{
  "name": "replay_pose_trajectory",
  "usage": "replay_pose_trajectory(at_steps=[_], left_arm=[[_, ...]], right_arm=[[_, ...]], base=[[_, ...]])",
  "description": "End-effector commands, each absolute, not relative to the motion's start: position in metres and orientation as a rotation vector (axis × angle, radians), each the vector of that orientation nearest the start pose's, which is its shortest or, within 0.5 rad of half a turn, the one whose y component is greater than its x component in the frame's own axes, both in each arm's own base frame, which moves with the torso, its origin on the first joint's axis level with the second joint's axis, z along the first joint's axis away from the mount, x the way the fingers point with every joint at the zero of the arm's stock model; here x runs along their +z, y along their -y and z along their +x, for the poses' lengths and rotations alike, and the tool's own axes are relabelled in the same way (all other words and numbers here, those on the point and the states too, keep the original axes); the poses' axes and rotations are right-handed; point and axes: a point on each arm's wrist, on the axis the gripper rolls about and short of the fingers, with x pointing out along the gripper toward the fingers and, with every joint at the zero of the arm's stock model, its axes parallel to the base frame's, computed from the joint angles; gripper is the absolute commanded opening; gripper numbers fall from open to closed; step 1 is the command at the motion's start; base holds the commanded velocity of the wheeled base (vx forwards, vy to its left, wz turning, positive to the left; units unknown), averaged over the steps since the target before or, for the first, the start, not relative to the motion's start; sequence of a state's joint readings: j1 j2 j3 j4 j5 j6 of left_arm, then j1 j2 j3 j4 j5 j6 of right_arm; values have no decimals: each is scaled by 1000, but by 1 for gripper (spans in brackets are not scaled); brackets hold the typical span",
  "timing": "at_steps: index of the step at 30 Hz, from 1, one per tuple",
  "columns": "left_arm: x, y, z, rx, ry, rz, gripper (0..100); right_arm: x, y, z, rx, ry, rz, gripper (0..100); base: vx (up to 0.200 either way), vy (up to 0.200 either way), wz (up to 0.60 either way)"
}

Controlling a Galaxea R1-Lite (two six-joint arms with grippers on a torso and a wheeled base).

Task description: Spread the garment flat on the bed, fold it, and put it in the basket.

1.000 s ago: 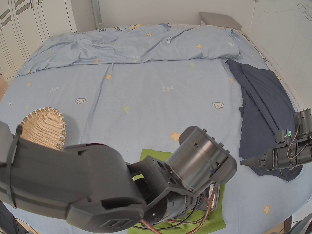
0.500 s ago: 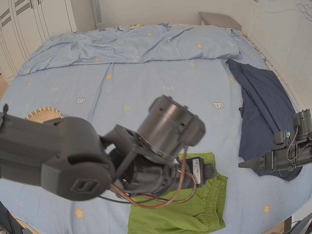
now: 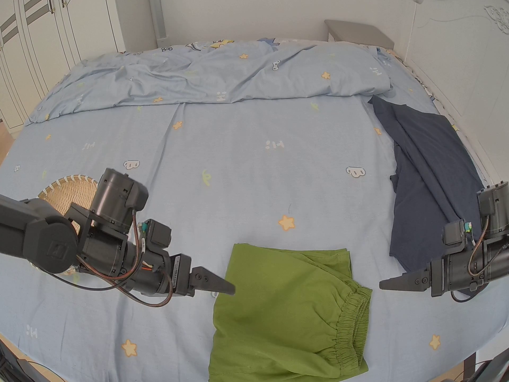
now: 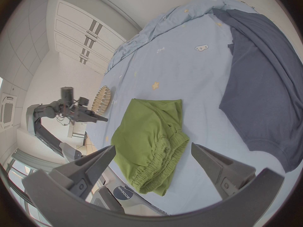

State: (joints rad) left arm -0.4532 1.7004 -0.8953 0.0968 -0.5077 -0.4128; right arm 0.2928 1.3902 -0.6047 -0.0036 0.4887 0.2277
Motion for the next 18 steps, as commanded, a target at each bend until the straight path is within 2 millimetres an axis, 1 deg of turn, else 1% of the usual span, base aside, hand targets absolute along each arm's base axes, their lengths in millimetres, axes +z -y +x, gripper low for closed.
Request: replay_pose_trajectory(at_steps=[1, 2, 3, 4, 10, 11, 15, 17, 18], left_arm=[[83, 97, 259, -627, -1235, -405, 100], [76, 100, 259, -627, -1265, -402, 100], [76, 100, 259, -627, -1265, -402, 100], [65, 112, 257, -653, -1306, -382, 100], [53, 144, 258, -662, -1330, -453, 100], [47, 149, 257, -667, -1333, -461, 100], [39, 158, 253, -703, -1311, -455, 100], [40, 160, 253, -709, -1297, -468, 100], [41, 165, 253, -705, -1296, -497, 100]], right_arm=[[163, -69, 170, 689, -846, 277, 100], [163, -69, 170, 689, -843, 277, 100], [163, -69, 170, 689, -843, 277, 100], [163, -69, 169, 689, -843, 277, 100], [162, -69, 170, 689, -846, 277, 100], [161, -69, 170, 687, -845, 278, 100], [161, -69, 169, 688, -847, 278, 100], [161, -69, 169, 687, -847, 278, 100], [161, -69, 170, 686, -848, 278, 100]], base=[[0, 0, 0], [0, 0, 0], [0, 0, 0], [0, 0, 0], [0, 0, 0], [0, 0, 0], [0, 0, 0], [0, 0, 0], [0, 0, 0]])
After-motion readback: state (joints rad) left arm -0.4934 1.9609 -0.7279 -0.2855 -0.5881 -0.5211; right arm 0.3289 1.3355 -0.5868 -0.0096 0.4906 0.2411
